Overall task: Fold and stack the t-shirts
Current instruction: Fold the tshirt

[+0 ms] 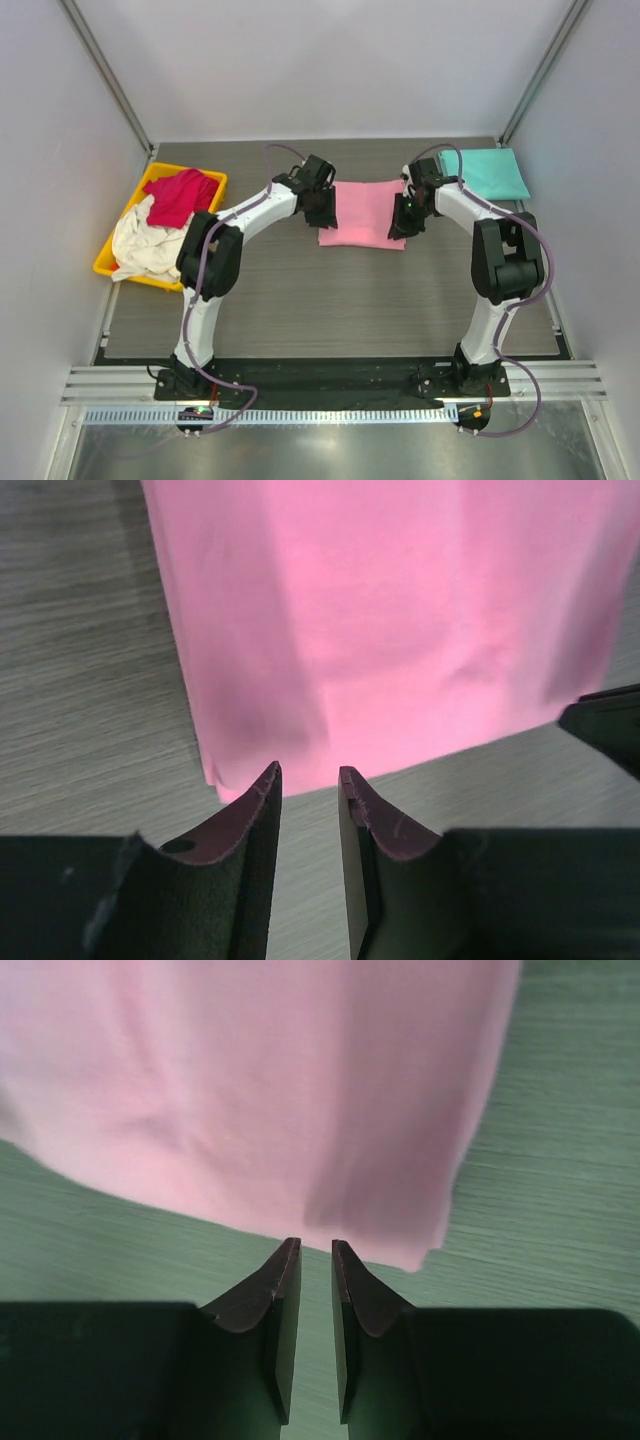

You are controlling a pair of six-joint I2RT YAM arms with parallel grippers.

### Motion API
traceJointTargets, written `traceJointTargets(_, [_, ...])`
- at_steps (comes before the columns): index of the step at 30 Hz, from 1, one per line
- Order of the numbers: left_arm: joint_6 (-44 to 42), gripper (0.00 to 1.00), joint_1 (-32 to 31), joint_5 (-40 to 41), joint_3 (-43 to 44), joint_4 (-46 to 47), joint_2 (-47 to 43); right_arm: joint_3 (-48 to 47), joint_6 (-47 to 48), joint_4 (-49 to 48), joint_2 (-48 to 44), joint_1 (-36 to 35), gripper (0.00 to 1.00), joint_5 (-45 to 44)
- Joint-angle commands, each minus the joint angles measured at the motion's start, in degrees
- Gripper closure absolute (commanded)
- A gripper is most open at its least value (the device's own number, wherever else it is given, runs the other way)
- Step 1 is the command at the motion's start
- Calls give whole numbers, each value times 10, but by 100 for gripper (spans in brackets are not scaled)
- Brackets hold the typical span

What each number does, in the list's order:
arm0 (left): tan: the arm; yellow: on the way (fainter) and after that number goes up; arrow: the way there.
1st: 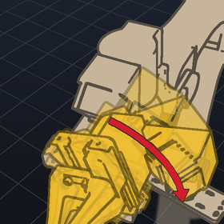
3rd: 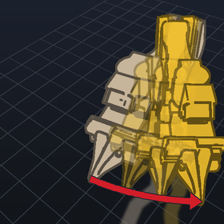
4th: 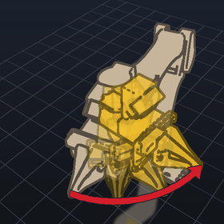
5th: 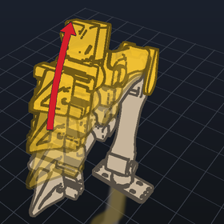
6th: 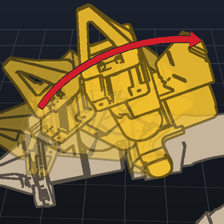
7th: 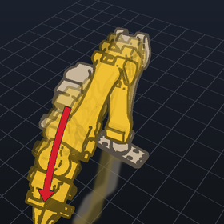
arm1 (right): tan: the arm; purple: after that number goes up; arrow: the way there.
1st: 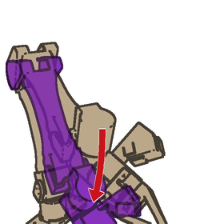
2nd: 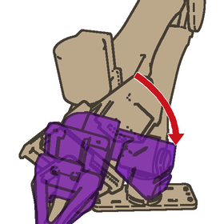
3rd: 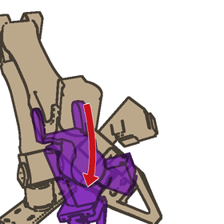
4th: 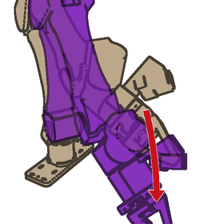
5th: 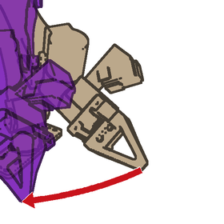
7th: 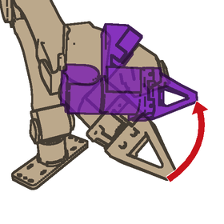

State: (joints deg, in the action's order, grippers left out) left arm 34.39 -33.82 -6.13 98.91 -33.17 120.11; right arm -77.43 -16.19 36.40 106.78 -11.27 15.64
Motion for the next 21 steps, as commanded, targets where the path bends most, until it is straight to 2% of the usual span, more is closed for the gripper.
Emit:
traceJointTargets(1, [7, 69, -1, 8, -27, 3, 39, 22, 9, -22, 14, 6, 76, -56])
traceJointTargets(5, [1, 70, -1, 35, -32, -15, 50, 19, 12, -20, 25, 10, 74, -81])
traceJointTargets(9, [-11, 69, 0, 73, -21, -40, 25, -6, 9, -16, -1, 16, 68, -65])
traceJointTargets(12, [-36, 66, 2, 119, 3, -62, 20, -47, 28, -16, 2, 28, 56, -35])
traceJointTargets(13, [-41, 66, 5, 122, 12, -67, 25, -58, 33, -16, 15, 31, 50, -36])
traceJointTargets(16, [-43, 66, 19, 110, 44, -100, 54, -111, 31, -17, 53, 52, 43, -6])
traceJointTargets(21, [-53, 66, 24, 96, 66, -107, 78, -210, 37, -19, 123, 78, 41, 29])
